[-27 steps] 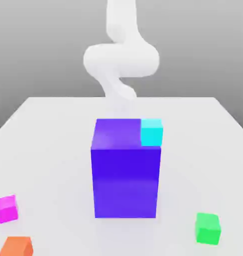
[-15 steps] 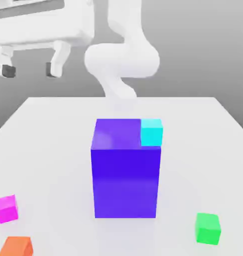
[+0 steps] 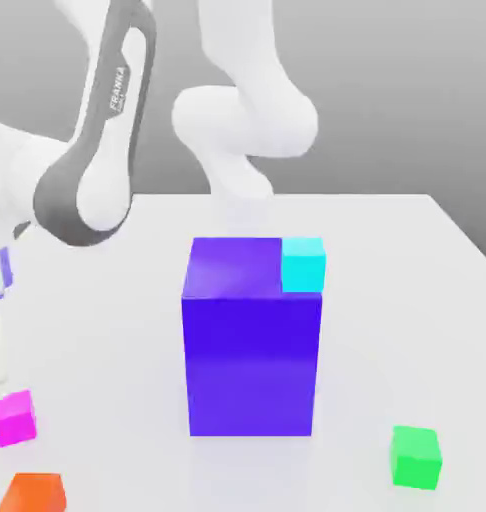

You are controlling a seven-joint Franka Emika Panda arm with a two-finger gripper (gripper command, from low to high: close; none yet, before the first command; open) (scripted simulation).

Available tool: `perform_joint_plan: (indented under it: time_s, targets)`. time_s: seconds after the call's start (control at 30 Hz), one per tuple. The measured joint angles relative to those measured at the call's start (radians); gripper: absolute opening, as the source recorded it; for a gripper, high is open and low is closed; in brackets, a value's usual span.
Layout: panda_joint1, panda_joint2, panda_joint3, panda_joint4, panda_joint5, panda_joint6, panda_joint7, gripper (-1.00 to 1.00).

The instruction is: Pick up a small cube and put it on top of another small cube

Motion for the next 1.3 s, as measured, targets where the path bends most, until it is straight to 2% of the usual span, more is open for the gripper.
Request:
perform_joint_plan:
  time_s: [0.13, 0.17, 0.37, 0.57, 1.1, 1.17, 1.23, 1.27, 1.3]
  targets:
    - [-0.059, 0.144, 0.065, 0.027, 0.069, 0.106, -0.045, 0.0]
    - [-0.068, 0.165, 0.075, 0.032, 0.077, 0.122, -0.052, -1.0]
    - [-0.073, 0.175, 0.081, 0.034, 0.08, 0.13, -0.053, -1.0]
    - [-0.019, 0.007, 0.018, -0.004, -0.011, 0.002, 0.012, -1.0]
    - [0.415, -0.139, 0.423, -0.051, -0.197, -0.09, -0.072, -1.0]
    - [0.475, -0.111, 0.465, -0.04, -0.235, -0.075, -0.072, -1.0]
    - [0.557, -0.025, 0.479, -0.01, -0.314, -0.024, -0.044, -1.0]
    - [0.581, 0.011, 0.48, 0.001, -0.345, -0.002, -0.029, 1.0]
    - [0.581, 0.011, 0.48, 0.001, -0.345, -0.002, -0.029, 1.0]
